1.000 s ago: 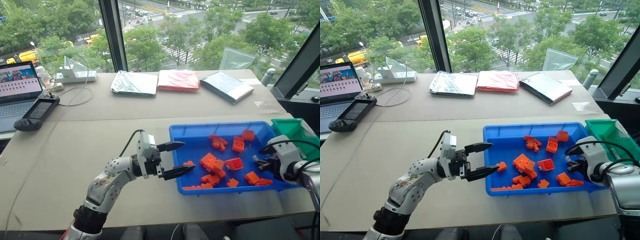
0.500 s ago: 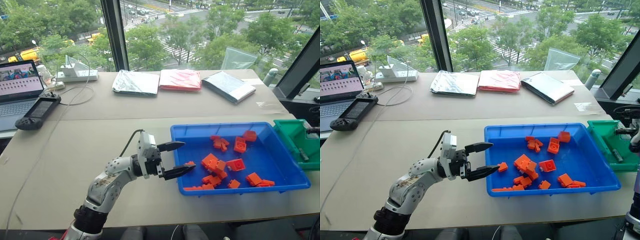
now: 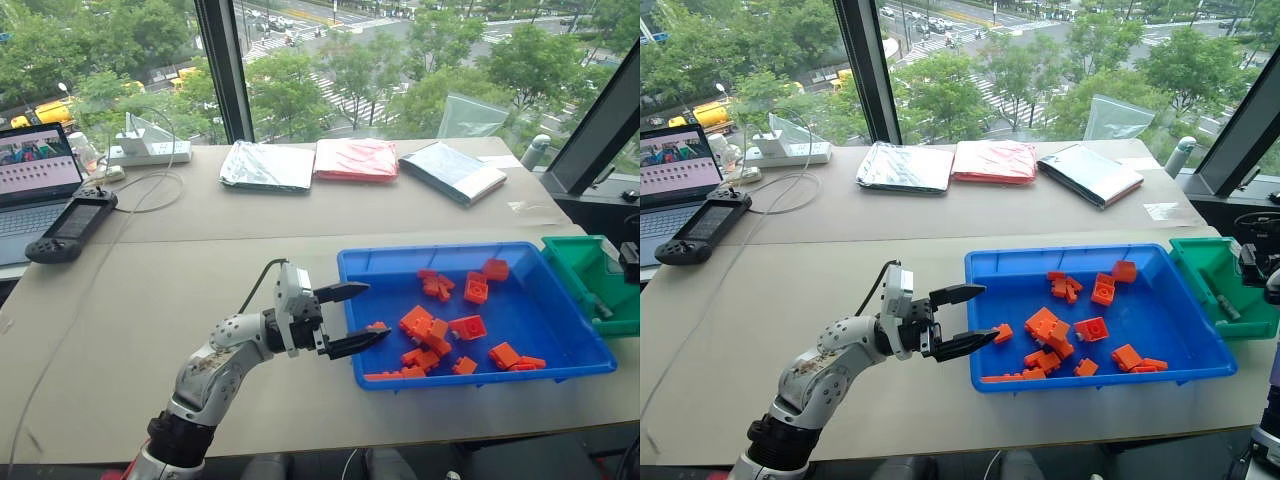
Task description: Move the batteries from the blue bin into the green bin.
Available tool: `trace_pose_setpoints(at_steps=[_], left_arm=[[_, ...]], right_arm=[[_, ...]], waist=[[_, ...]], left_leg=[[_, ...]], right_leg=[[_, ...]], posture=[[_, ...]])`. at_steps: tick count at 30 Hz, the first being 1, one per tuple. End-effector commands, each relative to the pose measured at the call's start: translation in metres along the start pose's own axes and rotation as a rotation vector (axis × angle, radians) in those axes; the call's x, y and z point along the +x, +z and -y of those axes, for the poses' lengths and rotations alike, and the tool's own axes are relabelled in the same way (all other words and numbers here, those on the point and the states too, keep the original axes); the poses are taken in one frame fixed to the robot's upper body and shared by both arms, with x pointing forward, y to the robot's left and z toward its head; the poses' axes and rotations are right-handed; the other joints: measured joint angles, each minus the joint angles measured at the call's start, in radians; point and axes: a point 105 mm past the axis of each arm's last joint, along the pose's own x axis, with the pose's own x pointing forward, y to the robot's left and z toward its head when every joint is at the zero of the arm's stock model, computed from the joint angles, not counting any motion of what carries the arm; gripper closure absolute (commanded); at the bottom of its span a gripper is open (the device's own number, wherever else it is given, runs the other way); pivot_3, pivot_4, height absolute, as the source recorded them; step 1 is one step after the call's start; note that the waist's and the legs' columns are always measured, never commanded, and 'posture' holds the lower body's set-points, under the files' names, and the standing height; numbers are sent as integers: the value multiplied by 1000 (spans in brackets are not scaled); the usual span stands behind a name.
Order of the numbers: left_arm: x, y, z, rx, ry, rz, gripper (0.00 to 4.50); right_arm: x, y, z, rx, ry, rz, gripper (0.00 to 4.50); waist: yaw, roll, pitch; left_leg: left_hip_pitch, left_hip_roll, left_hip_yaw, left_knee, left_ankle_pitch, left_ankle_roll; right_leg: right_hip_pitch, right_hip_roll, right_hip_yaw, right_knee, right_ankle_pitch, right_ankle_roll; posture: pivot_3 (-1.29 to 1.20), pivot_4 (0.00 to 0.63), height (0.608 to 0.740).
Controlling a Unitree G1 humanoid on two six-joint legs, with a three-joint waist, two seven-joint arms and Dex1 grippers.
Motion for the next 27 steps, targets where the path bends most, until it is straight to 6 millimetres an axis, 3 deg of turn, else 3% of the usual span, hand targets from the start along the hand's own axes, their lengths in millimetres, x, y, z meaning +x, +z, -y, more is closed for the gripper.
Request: trace_pose_setpoints(at_steps=[1, 6, 27], left_arm=[[3, 9, 4, 27, -24, 18, 0], [1, 9, 5, 26, -21, 16, 0], [-2, 10, 5, 28, -13, 1, 0]], right_arm=[[-34, -7, -76, -123, 436, -80, 40], [-57, -34, -103, -154, 581, -217, 40], [-38, -78, -106, -89, 434, -358, 40]], waist=[[8, 0, 0], [19, 0, 0], [19, -1, 0]], left_leg=[[0, 0, -1, 0, 0, 0], [-3, -2, -1, 3, 0, 0], [-3, -2, -1, 3, 0, 0]], right_leg=[[0, 0, 0, 0, 0, 0], [0, -4, -2, -2, 0, 2], [0, -2, -2, -1, 0, 2]], posture=[[0, 150, 740], [0, 150, 740], [0, 150, 740]])
